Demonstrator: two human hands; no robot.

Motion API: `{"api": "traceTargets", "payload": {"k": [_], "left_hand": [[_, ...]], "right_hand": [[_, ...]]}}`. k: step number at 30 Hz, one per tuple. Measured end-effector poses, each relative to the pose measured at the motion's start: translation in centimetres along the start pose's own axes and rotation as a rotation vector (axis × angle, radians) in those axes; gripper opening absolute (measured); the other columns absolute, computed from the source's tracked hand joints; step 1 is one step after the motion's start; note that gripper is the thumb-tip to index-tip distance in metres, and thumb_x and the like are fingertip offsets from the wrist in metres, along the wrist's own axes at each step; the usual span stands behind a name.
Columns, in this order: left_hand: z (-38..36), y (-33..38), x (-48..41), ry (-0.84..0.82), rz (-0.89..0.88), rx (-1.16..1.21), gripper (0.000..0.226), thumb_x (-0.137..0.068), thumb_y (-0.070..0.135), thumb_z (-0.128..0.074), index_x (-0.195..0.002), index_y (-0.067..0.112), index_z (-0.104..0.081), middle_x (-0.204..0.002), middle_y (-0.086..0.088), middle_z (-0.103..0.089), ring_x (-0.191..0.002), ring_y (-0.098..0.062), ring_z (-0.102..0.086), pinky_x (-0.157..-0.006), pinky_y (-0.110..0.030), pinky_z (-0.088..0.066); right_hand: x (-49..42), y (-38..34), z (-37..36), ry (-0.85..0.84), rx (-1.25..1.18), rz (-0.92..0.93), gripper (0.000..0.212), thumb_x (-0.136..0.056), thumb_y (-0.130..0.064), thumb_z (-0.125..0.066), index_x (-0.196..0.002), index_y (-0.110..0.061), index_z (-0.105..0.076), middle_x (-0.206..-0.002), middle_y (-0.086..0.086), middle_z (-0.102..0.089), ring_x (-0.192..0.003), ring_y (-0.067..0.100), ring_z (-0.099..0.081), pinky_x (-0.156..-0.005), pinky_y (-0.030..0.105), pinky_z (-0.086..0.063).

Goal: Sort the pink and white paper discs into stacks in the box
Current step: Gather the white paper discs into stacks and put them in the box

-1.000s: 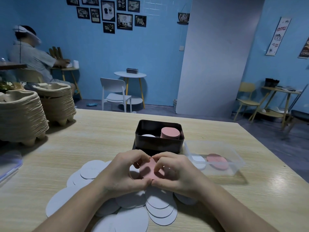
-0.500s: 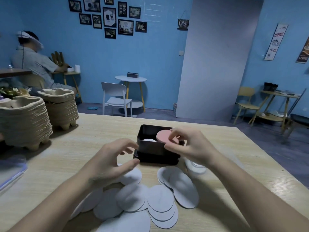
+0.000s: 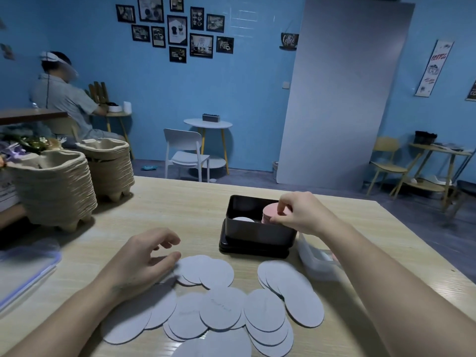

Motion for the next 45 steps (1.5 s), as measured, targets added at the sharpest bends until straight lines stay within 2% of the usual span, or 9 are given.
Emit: {"api": "traceTargets", "payload": {"k": [11, 16, 21, 25, 31, 36, 39, 42, 45], "left_hand": [[-0.4, 0.5, 0.7, -0.088, 0.0, -0.011, 0.028, -0.086, 0.05, -0.061, -0.103, 0.029, -0.069, -0.099, 0.026, -0.065, -0.1, 0.0, -0.065, -0.08, -0.022, -0.055], [0.1, 0.0, 1.0, -0.125, 0.041, -0.01, 0.02, -0.086, 0.045, -0.066, -0.103, 0.035, -0.069, -0.099, 0.021, -0.069, -0.099, -0.001, -0.066, -0.082, -0.02, -0.054], [0.2, -0.6, 1.3, -0.223, 0.082, -0.067, 0.038, -0.078, 0.044, -0.058, -0.114, 0.034, -0.064, -0.112, 0.021, -0.064, -0.111, 0.0, -0.06, -0.096, -0.028, -0.053], [0.6, -0.9, 1.6, -0.238, 0.093, -0.108, 0.047, -0.068, 0.043, -0.054, -0.113, 0.033, -0.062, -0.108, 0.021, -0.063, -0.107, -0.003, -0.058, -0.092, -0.037, -0.052], [0.2, -0.8, 1.6, -0.235, 0.118, -0.099, 0.05, -0.068, 0.043, -0.049, -0.115, 0.033, -0.063, -0.112, 0.02, -0.064, -0.11, 0.0, -0.057, -0.095, -0.033, -0.052], [-0.9, 0.4, 0.9, -0.264, 0.093, -0.084, 0.06, -0.072, 0.044, -0.048, -0.128, 0.028, -0.064, -0.123, 0.017, -0.063, -0.12, -0.002, -0.056, -0.104, -0.033, -0.05], [-1.7, 1.5, 0.3, -0.318, 0.063, -0.115, 0.061, -0.076, 0.046, -0.05, -0.134, 0.03, -0.06, -0.127, 0.017, -0.063, -0.121, -0.002, -0.054, -0.104, -0.034, -0.048], [-2.4, 1.4, -0.3, -0.406, 0.065, -0.178, 0.062, -0.078, 0.047, -0.059, -0.138, 0.041, -0.052, -0.132, 0.017, -0.06, -0.123, -0.003, -0.052, -0.104, -0.034, -0.048], [-2.7, 1.5, -1.2, -0.449, 0.051, -0.233, 0.069, -0.075, 0.058, -0.065, -0.141, 0.046, -0.048, -0.136, 0.018, -0.058, -0.126, -0.005, -0.051, -0.107, -0.035, -0.046]], "right_hand": [[0.0, -1.3, 0.3, 0.002, 0.0, -0.032, 0.023, -0.083, -0.045, -0.082, -0.087, -0.024, -0.072, -0.084, -0.008, -0.063, -0.084, 0.017, -0.059, -0.064, 0.03, -0.044], [2.8, -7.3, 1.8, 0.216, -0.169, 0.243, 0.015, -0.089, -0.031, -0.078, -0.078, -0.029, -0.068, -0.082, -0.013, -0.062, -0.083, 0.012, -0.06, -0.075, 0.033, -0.048], [6.2, -15.3, -3.0, -0.051, -0.197, 0.543, 0.013, -0.09, -0.035, -0.078, -0.091, -0.025, -0.07, -0.087, -0.012, -0.059, -0.079, 0.009, -0.06, -0.07, 0.021, -0.046], [6.4, -16.3, -6.9, -0.196, -0.106, 0.464, 0.026, -0.091, -0.048, -0.07, -0.105, -0.026, -0.066, -0.103, -0.006, -0.063, -0.099, 0.015, -0.058, -0.085, 0.036, -0.052], [6.8, -12.9, -8.1, -0.212, -0.144, 0.45, 0.01, -0.094, -0.038, -0.064, -0.091, -0.038, -0.055, -0.084, -0.014, -0.054, -0.079, 0.007, -0.054, -0.071, 0.028, -0.048], [7.4, -11.2, -8.0, -0.331, -0.193, 0.438, 0.028, -0.097, -0.011, -0.063, -0.117, -0.03, -0.067, -0.097, -0.017, -0.061, -0.114, 0.006, -0.062, -0.095, 0.032, -0.051], [7.5, -11.0, -7.5, -0.408, -0.204, 0.482, 0.029, -0.098, -0.017, -0.062, -0.123, -0.03, -0.064, -0.119, -0.007, -0.066, -0.132, 0.017, -0.057, -0.099, 0.039, -0.05], [7.5, -10.5, -7.3, -0.416, -0.223, 0.502, 0.036, -0.097, -0.023, -0.068, -0.133, -0.028, -0.065, -0.145, -0.011, -0.06, -0.139, -0.016, -0.038, -0.11, 0.016, -0.039], [7.2, -10.3, -7.6, -0.403, -0.243, 0.485, 0.049, -0.091, -0.038, -0.08, -0.136, -0.028, -0.064, -0.15, -0.013, -0.057, -0.138, -0.014, -0.04, -0.112, 0.016, -0.037]]}}
Point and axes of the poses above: each hand's wrist, its own x-axis away from the middle knuckle, its own z-axis out of the back of the hand, y = z × x, the point moved 5 cm from there along -x, towards the middle knuckle
